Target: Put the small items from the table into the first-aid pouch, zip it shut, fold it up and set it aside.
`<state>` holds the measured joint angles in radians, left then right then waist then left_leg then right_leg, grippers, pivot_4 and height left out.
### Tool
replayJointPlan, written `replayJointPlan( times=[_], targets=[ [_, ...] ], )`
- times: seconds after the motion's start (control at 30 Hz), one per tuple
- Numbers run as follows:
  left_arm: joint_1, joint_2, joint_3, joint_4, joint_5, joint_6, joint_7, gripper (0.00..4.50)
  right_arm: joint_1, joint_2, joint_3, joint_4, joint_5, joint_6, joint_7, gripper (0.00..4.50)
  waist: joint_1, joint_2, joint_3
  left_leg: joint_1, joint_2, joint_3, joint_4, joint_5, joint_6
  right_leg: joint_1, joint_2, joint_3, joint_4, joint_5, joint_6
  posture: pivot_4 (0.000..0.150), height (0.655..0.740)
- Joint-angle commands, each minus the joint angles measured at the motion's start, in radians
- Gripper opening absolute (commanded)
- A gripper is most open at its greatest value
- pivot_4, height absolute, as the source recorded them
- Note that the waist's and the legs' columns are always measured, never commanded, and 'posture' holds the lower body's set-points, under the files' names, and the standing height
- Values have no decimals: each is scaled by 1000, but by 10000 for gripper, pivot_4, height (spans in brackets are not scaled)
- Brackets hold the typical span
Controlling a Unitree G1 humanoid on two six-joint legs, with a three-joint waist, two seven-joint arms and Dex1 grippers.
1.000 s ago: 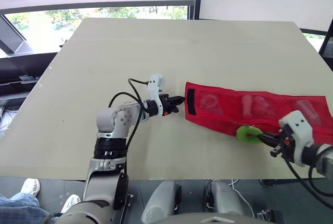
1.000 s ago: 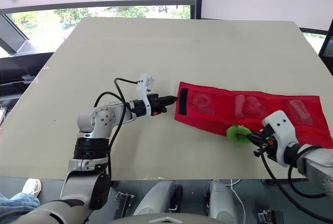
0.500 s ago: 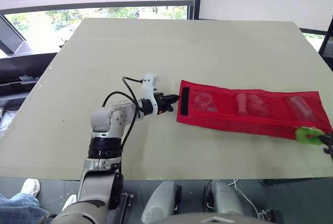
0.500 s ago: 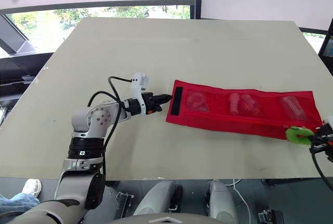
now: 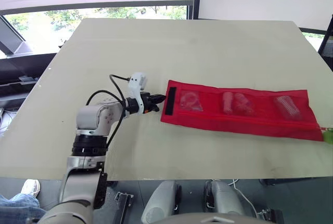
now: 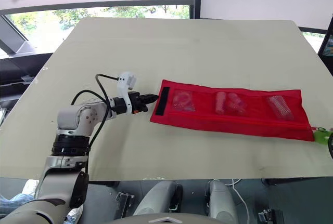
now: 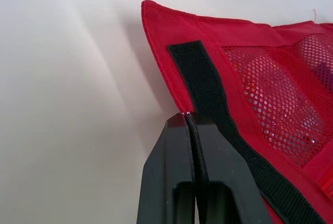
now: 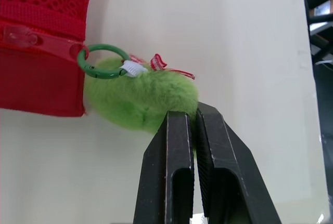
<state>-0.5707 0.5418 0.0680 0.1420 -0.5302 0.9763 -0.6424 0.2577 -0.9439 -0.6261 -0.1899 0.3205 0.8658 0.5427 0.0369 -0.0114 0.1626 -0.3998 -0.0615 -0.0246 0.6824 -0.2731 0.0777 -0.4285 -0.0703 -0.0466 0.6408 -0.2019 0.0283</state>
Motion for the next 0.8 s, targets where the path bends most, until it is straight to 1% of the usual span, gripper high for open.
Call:
replayJointPlan(
  times=[0.03, 0.17, 0.3, 0.37, 0.4, 0.43, 0.5, 0.57, 0.63, 0.67, 0.8],
  targets=[
    [8, 82, 26, 19, 43, -50, -31, 0, -2, 3, -48, -53, 20, 22, 27, 276, 1, 0, 0, 0, 0, 0, 0, 0, 0, 0, 0, 0, 0, 0, 0, 1500, 7395],
    [-4, 128, 25, 51, 62, -77, -53, 0, -7, 10, -39, -68, 15, 21, 29, 276, 4, 1, 1, 0, 0, 0, 0, 0, 0, 0, 0, 0, 0, 0, 0, 1500, 7395],
    [-14, 120, 16, 43, 63, -75, -54, 0, -16, 24, -28, -119, 81, 7, 105, 276, 4, 1, 1, -1, 0, 0, 0, 0, 0, 0, -1, 0, 0, 0, 0, 1500, 7395],
    [-11, 110, 14, 27, 60, -64, -51, 0, -16, 27, -49, -138, 128, 33, 148, 6717, 3, 1, 1, -1, 0, 0, 0, 0, 0, 0, -1, 0, 0, 0, 0, 1500, 7395],
    [-10, 106, 14, 21, 60, -59, -49, 0, -14, 26, -63, -143, 150, 49, 169, 8448, 3, 1, 1, 0, 0, 0, 0, 0, 0, 0, -1, 0, 0, 0, 0, 1500, 7395],
    [-9, 103, 14, 17, 60, -56, -47, 0, -10, 24, -80, -143, 165, 56, 184, 11710, 2, 1, 1, -1, 0, 0, 0, 0, 0, 0, -1, 0, 0, 0, 0, 1500, 7395],
    [-5, 101, 14, 10, 61, -52, -44, 0, -13, 21, -113, -117, 152, 54, 167, 21798, 3, 1, 1, -1, 0, 0, 0, 0, 0, 0, -1, 0, 0, 0, 0, 1500, 7395],
    [-6, 99, 16, 8, 62, -46, -41, 0, -7, 20, -144, -105, 155, 57, 169, 30841, 3, 1, 1, -1, 0, 0, 0, 0, 1, 0, -1, 0, 0, 0, 0, 1500, 7395],
    [-7, 97, 17, 3, 62, -41, -38, 0, -3, 34, -179, -125, 196, 88, 185, 40801, 4, 1, 1, -1, 0, 0, 0, 0, 1, 0, -1, 0, 0, 0, 0, 1500, 7395],
    [-8, 96, 17, 0, 61, -37, -36, 0, -10, 51, -204, -145, 233, 118, 187, 44470, 4, 1, 1, -1, 0, 0, 0, 0, 1, 0, -1, 0, 0, 0, 0, 1500, 7395],
    [-8, 92, 20, -14, 55, -25, -27, 0, -29, 133, -308, -223, 400, 235, 183, 44470, 3, 1, 1, -1, 0, -1, 0, 0, 1, 0, -1, 0, 0, 0, 0, 1500, 7395]
  ],
)
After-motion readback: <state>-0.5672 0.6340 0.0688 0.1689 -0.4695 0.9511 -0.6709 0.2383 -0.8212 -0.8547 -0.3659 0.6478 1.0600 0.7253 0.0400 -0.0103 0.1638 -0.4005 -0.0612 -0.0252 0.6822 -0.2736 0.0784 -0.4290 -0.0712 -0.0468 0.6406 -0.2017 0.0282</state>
